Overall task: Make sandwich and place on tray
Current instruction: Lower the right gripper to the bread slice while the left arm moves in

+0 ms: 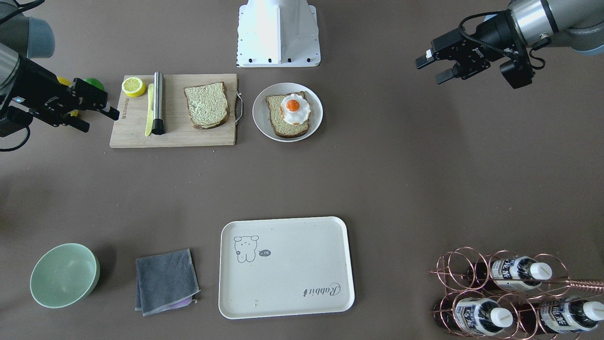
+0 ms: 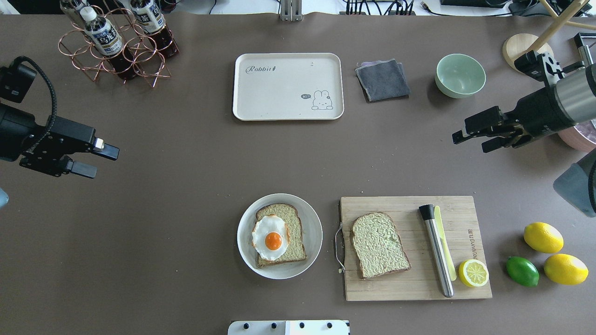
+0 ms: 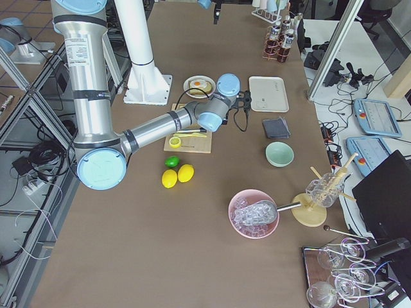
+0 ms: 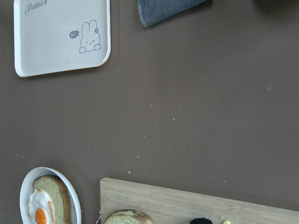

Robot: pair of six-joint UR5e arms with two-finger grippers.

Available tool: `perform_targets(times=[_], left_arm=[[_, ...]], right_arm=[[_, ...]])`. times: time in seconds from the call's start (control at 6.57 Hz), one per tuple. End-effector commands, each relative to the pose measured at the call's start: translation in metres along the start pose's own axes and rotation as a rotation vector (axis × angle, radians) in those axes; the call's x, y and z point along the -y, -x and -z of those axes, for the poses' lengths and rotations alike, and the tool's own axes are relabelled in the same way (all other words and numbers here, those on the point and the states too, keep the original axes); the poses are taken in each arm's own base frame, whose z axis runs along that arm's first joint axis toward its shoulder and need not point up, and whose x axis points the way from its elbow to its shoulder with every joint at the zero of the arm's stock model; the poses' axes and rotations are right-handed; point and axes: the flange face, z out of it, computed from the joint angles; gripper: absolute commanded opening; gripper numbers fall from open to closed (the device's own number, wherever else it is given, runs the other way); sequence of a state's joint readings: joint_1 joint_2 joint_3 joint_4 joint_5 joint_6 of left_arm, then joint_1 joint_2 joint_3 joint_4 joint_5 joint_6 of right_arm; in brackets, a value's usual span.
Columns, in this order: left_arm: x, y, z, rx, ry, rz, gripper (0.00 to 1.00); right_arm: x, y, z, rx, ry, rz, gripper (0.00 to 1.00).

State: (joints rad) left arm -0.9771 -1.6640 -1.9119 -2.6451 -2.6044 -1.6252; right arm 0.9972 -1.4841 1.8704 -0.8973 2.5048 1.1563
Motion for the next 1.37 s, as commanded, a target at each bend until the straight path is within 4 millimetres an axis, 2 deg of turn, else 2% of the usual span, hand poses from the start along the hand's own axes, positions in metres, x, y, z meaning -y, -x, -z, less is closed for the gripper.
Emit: perform_targets(times=[0.0,0.3,0.46,0.61,1.07,1.22], left_arm=[[-0.009,-0.016,-0.003,-0.020,0.025,0.025,0.98],[-0.012,-0.017,-0.002,-0.033,0.030,0.023,0.98],[-0.012,-0.017,-0.002,-0.033,0.030,0.023,0.98],[-0.012,-0.017,-0.002,-0.032,0.030,0.023,0.98],[-0.012,-0.017,-0.002,-0.032,0.030,0.023,0.98],[-0.012,-0.017,-0.002,-0.033,0.028,0.023,0.98]], right_arm=[[-0.029,0.016,-0.040,0.034,0.053,0.021,1.00],[-0.075,0.040,-0.102,0.045,0.098,0.113,1.00],[-0.096,0.040,-0.130,0.017,0.099,0.128,1.00],[-0.111,0.040,-0.147,-0.003,0.093,0.146,0.99],[-0.138,0.025,-0.174,-0.058,0.084,0.161,0.96],[-0.144,0.023,-0.180,-0.068,0.087,0.163,0.90]])
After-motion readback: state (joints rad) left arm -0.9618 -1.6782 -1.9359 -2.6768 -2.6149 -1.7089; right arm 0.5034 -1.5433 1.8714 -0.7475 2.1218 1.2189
